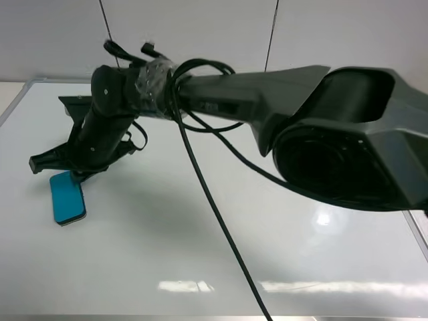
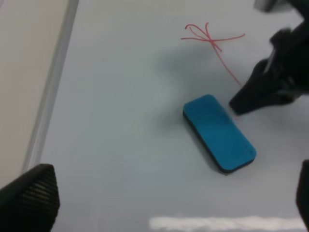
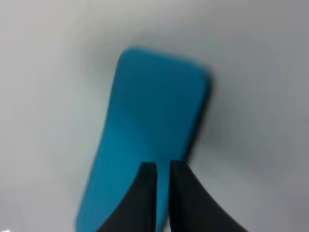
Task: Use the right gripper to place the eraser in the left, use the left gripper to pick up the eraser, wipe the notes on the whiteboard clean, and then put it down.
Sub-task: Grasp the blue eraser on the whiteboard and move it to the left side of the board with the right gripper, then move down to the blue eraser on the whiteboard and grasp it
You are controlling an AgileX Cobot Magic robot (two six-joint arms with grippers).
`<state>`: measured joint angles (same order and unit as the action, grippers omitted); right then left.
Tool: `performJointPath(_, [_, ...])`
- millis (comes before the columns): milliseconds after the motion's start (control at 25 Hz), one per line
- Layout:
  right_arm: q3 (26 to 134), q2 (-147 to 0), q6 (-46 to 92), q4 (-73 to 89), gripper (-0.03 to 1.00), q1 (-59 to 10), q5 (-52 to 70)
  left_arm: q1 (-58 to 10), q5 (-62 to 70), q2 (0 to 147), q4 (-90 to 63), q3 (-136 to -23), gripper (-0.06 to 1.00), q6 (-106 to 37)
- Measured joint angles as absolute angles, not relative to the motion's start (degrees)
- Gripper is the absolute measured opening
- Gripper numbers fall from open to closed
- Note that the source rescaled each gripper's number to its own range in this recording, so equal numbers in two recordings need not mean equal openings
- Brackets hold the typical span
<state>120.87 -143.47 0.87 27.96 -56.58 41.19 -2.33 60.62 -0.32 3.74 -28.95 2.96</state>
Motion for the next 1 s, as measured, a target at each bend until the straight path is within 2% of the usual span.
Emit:
performJointPath(320, [120.9,-132.6,-5.3,5.6,0.04,-54.7,44.4,-2.3,60.6,-0.3,3.7,-29.0,1.0,3.0])
performJointPath(560, [120.3,-128.8,-6.1,-1.5,0.04,-51.2,48.7,-2.3,60.6,-0.3,3.7,-29.0,1.0,3.0])
performJointPath(760, [113.8,-123.9,-7.7,-4.6,0.04,-44.5,48.9,-2.3,60.6,-0.3,3.7,-29.0,1.0,3.0])
performJointPath(1000, [100.5,-114.3,-8.1,-6.6,0.04,-36.4,47.6,-2.3,60.6,-0.3,3.7,-29.0,1.0,3.0])
